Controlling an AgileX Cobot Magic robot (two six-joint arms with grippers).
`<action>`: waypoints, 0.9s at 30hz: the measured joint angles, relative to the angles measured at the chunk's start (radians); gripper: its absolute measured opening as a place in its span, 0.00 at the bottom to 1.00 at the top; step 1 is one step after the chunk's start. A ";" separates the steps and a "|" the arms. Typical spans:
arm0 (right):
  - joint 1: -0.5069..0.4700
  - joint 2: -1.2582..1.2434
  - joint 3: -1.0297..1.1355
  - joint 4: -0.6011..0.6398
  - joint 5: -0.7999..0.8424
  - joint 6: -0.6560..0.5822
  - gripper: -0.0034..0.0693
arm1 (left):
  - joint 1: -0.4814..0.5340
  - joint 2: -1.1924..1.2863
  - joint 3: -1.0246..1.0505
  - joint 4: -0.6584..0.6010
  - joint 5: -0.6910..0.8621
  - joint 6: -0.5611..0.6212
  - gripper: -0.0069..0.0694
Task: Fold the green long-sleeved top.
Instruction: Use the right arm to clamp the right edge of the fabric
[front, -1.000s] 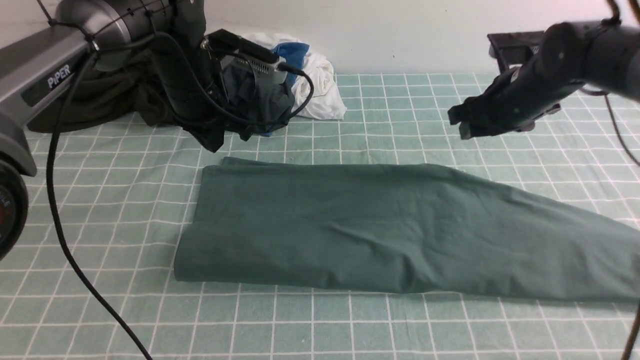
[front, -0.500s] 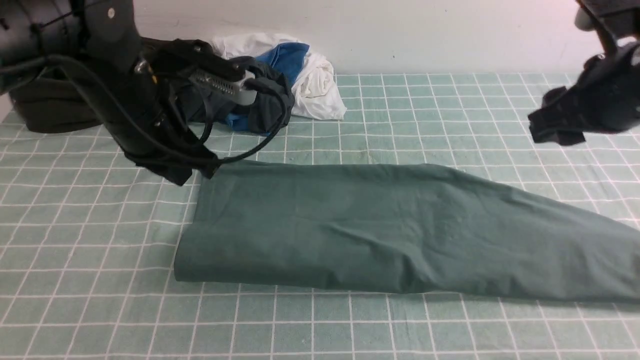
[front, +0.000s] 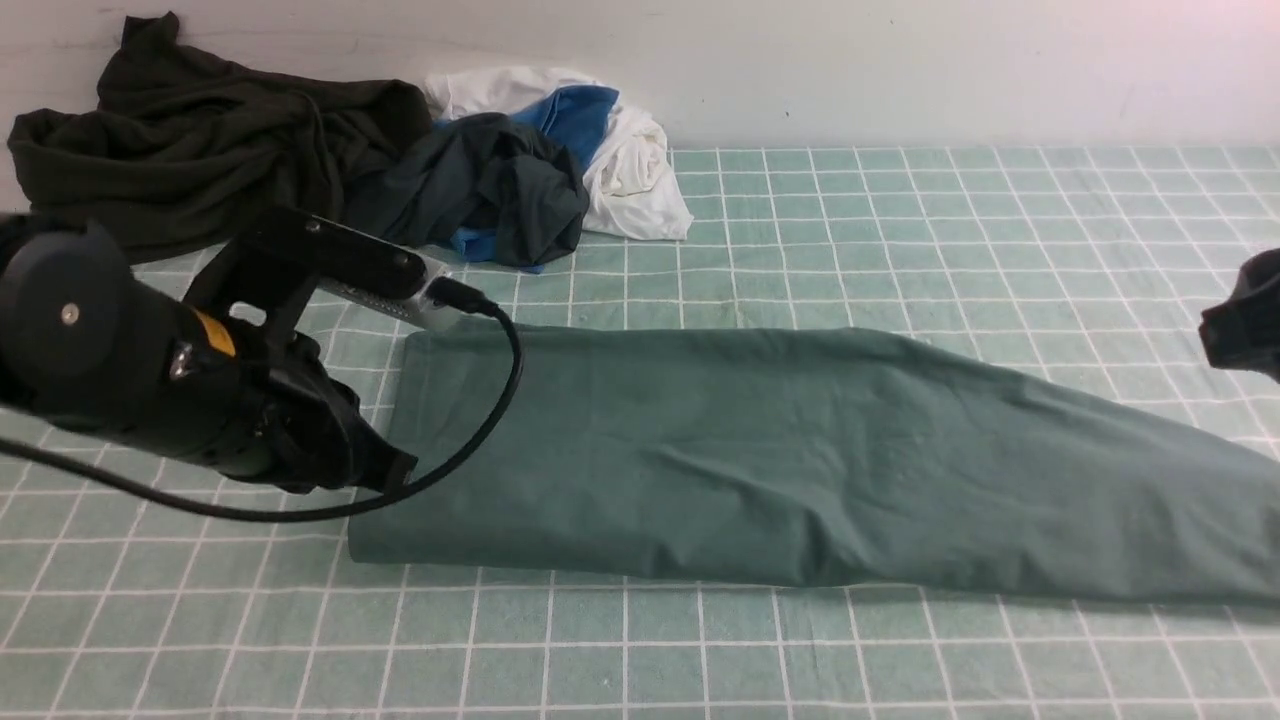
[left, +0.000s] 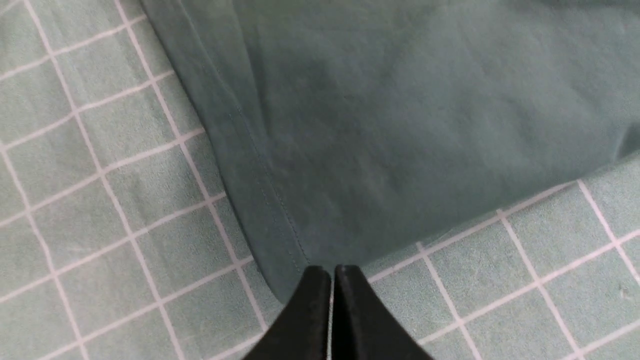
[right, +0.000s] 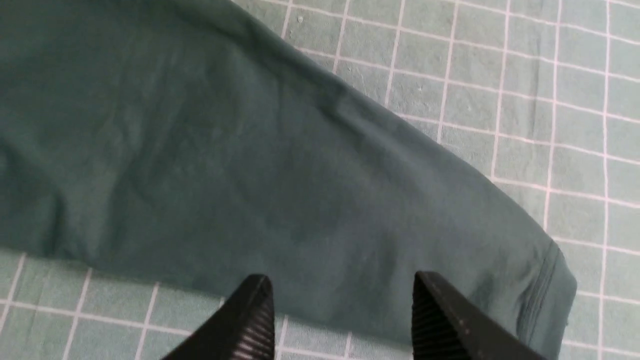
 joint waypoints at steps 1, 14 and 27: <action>0.000 -0.012 0.000 0.000 0.009 0.000 0.54 | 0.000 -0.011 0.015 0.000 -0.020 0.000 0.09; -0.140 -0.084 0.143 -0.083 -0.040 0.138 0.54 | 0.000 0.013 0.056 -0.007 -0.103 0.000 0.09; -0.457 0.325 0.159 0.008 -0.234 0.138 0.73 | 0.000 0.057 0.056 -0.011 -0.115 0.000 0.09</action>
